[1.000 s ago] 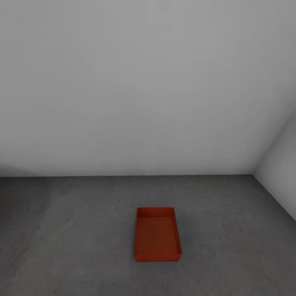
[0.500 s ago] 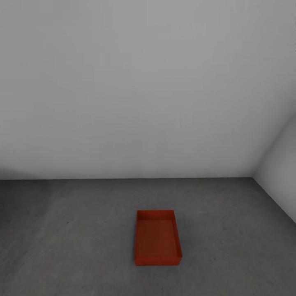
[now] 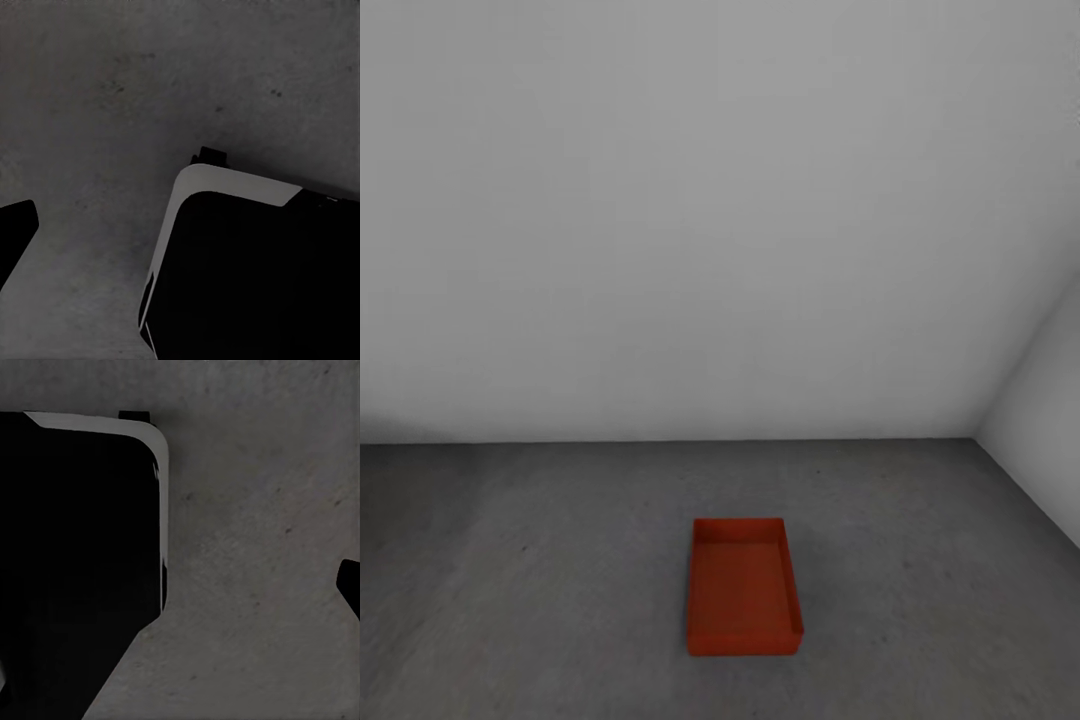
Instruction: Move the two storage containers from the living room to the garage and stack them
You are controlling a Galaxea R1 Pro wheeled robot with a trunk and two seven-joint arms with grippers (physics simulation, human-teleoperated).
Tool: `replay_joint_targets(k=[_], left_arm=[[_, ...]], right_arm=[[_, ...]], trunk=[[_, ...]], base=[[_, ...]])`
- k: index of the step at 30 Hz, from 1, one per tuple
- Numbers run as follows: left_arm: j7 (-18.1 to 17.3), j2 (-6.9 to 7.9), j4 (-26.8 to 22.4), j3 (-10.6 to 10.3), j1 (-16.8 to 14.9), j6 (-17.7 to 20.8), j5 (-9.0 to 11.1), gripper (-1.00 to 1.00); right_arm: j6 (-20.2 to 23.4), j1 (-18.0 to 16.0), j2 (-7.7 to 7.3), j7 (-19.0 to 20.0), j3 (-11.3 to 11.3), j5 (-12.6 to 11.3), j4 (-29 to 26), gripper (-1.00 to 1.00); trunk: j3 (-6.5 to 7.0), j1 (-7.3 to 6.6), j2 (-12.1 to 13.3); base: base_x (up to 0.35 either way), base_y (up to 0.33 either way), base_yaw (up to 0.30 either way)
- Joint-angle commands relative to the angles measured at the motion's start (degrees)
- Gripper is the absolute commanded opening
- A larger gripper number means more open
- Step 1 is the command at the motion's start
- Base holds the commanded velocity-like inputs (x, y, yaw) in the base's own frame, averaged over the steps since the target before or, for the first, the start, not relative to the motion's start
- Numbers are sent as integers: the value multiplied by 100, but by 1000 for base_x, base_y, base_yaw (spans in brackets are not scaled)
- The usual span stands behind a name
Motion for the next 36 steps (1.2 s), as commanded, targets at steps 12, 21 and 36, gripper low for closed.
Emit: replay_joint_targets(k=[12, 21, 36], left_arm=[[13, -1, 3, -46, -5, -15, 46, 100], [13, -1, 3, -46, -4, -15, 46, 100], [13, -1, 3, -49, -5, -15, 46, 100]], right_arm=[[-53, -3, 5, -18, -11, 28, 19, 100], [-55, -3, 2, -18, -11, 20, 19, 100], [-47, -3, -1, -18, -11, 19, 20, 100]], trunk=[[98, 3, -11], [179, 3, -11], [315, 3, -11]], base=[[0, 0, 0], [0, 0, 0], [0, 0, 0]])
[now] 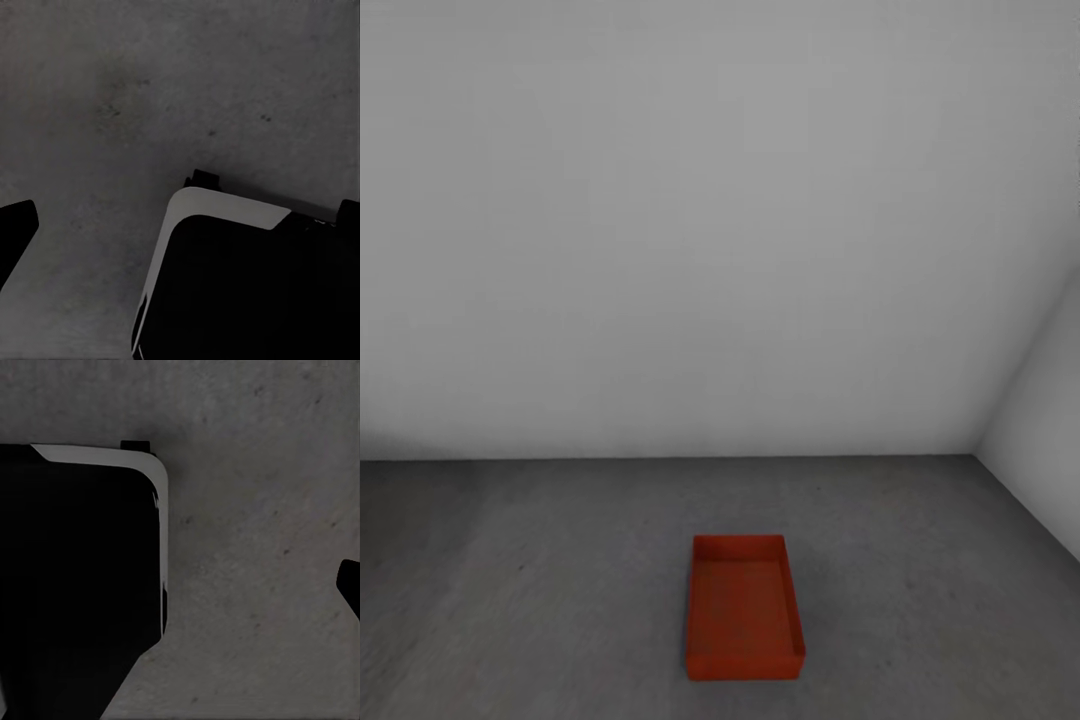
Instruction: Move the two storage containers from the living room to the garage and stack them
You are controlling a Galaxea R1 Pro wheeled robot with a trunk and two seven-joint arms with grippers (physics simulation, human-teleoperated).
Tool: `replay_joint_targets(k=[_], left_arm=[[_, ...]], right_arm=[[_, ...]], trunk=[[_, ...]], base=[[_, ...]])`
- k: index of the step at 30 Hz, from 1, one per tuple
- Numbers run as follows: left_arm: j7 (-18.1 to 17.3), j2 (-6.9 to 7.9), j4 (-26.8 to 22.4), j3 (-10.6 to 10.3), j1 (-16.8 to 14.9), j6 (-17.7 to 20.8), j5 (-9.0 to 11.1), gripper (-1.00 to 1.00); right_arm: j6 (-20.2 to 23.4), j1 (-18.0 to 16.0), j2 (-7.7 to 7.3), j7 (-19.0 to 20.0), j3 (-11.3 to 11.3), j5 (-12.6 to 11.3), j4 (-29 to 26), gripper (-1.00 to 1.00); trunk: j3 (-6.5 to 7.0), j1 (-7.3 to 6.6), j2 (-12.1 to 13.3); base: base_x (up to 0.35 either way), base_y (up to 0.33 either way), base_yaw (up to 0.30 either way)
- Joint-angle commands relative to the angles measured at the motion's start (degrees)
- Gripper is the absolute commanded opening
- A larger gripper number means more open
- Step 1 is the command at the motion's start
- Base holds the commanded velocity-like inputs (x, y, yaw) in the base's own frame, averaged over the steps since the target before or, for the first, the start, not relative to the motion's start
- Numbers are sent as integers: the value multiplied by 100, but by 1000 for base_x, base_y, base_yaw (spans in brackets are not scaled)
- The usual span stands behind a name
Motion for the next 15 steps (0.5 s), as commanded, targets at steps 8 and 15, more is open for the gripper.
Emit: replay_joint_targets(k=[8, 15], left_arm=[[13, -1, 3, -47, -4, -15, 46, 100], [13, -1, 3, -47, -3, -15, 46, 100]], right_arm=[[-33, -9, -8, -16, -18, 20, 18, 100], [-38, -9, 1, -16, -20, 17, 17, 100]], trunk=[[61, 3, -11], [124, 3, -11]], base=[[0, 0, 0], [0, 0, 0]])
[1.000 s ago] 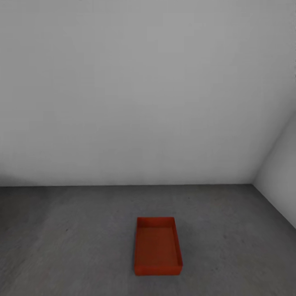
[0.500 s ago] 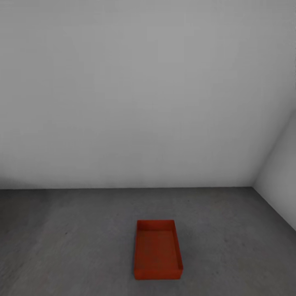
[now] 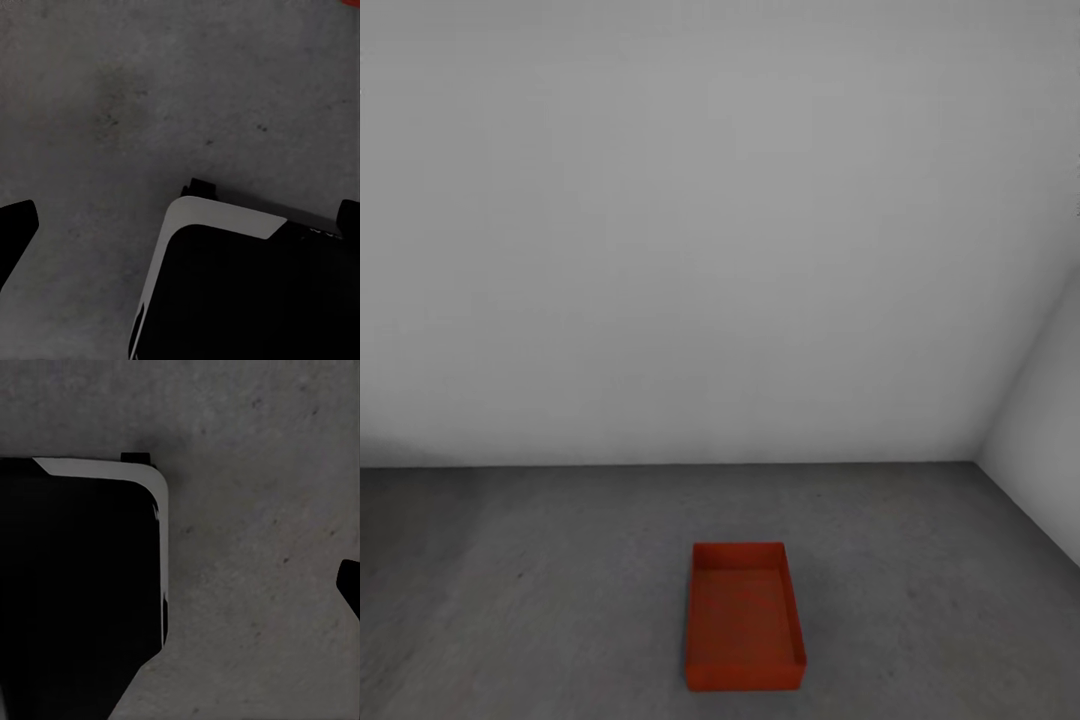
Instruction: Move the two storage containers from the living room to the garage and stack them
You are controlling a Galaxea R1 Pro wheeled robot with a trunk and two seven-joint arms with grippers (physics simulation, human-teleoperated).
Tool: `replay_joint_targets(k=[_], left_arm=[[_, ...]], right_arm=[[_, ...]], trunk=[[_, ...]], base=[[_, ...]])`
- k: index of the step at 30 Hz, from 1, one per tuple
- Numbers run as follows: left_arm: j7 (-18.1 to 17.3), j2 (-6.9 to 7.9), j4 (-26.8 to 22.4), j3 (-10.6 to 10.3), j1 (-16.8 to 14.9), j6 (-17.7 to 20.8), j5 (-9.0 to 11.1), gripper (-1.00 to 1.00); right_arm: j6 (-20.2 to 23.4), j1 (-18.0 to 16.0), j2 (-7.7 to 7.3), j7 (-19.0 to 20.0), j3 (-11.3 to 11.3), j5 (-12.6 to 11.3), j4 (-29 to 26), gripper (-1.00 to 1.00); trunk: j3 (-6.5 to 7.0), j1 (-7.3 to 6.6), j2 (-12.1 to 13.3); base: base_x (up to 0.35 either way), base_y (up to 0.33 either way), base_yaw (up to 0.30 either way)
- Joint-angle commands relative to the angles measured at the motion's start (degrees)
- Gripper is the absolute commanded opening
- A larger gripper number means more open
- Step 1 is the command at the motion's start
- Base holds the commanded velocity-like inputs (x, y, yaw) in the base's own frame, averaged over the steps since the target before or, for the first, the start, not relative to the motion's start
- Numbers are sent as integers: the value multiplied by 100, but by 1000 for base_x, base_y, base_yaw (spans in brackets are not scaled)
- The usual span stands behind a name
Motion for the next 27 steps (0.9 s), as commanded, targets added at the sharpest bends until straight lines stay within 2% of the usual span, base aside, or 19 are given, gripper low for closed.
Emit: replay_joint_targets(k=[1, 9, 18, 20, 23, 27], left_arm=[[13, -1, 3, -47, -5, -15, 46, 100], [13, -1, 3, -52, -5, -15, 46, 100], [13, -7, -2, -33, -5, -16, 62, 100], [13, -43, 0, -24, -5, -13, 63, 100], [13, -182, 13, -25, -5, 30, 84, 100], [8, -254, 22, -27, 107, 82, 92, 100]], right_arm=[[-34, -9, 2, -16, -12, 23, 19, 100], [-37, -9, 39, -16, -12, 4, 19, 100], [-45, -9, 13, -16, -30, -6, 19, 100], [-41, -9, 31, -16, -30, -7, 19, 100], [-38, -9, 39, -16, -31, -10, 19, 100], [-37, -9, 20, -16, -35, -14, 19, 100]], trunk=[[-3, 4, -12], [69, 4, -12], [151, 4, -12], [169, 4, -12], [196, 4, -12], [232, 4, -12]], base=[[0, 0, 0], [0, 0, 0], [0, 0, 0], [0, 0, 0], [0, 0, 0], [0, 0, 0]])
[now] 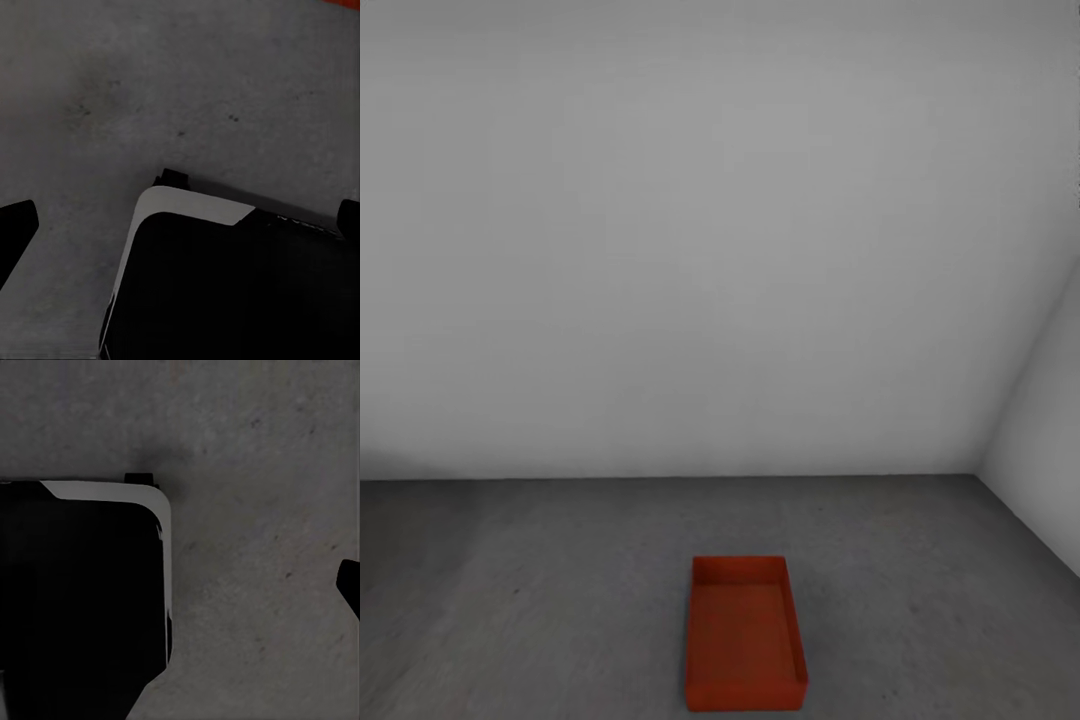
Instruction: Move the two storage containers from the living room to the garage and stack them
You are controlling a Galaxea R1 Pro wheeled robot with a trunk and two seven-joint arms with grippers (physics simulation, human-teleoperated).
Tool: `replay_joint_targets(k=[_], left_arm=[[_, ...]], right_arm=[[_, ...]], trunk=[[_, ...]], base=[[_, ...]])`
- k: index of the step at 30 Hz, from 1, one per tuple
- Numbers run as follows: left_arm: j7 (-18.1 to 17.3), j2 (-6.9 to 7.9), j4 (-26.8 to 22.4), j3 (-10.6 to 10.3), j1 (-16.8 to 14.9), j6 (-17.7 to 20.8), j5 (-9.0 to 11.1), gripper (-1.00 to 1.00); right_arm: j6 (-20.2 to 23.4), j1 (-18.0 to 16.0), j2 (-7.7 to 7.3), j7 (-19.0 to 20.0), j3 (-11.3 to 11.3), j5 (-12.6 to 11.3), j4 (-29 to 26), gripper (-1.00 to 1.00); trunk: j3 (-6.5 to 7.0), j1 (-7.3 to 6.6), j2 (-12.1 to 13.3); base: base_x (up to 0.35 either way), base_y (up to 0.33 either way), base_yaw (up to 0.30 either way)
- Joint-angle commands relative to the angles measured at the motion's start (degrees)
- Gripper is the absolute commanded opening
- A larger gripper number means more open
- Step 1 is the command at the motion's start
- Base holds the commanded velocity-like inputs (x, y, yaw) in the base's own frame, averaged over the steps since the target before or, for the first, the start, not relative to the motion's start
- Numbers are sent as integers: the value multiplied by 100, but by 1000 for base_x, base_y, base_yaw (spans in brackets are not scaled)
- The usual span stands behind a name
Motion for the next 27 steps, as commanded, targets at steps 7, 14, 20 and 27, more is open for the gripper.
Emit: replay_joint_targets(k=[7, 14, 20, 27], left_arm=[[15, 18, 4, -67, 341, -22, 14, 100], [-6, 303, 3, -77, 592, -112, -11, 100], [-60, 376, 1, -83, 670, -173, -17, 100], [-68, 383, 1, -82, 675, -194, -17, 100]], right_arm=[[-34, -9, -5, -14, -12, 23, 19, 100], [-34, -9, -12, -14, -15, 25, 19, 100], [-15, -9, -6, -41, -10, 34, 19, 100], [-17, -9, -30, -83, 0, 52, 17, 100]], trunk=[[51, 4, -12], [114, 4, -12], [142, 4, -12], [146, 4, -12]], base=[[0, 0, 0], [0, 0, 0], [0, 0, 0], [0, 0, 0]])
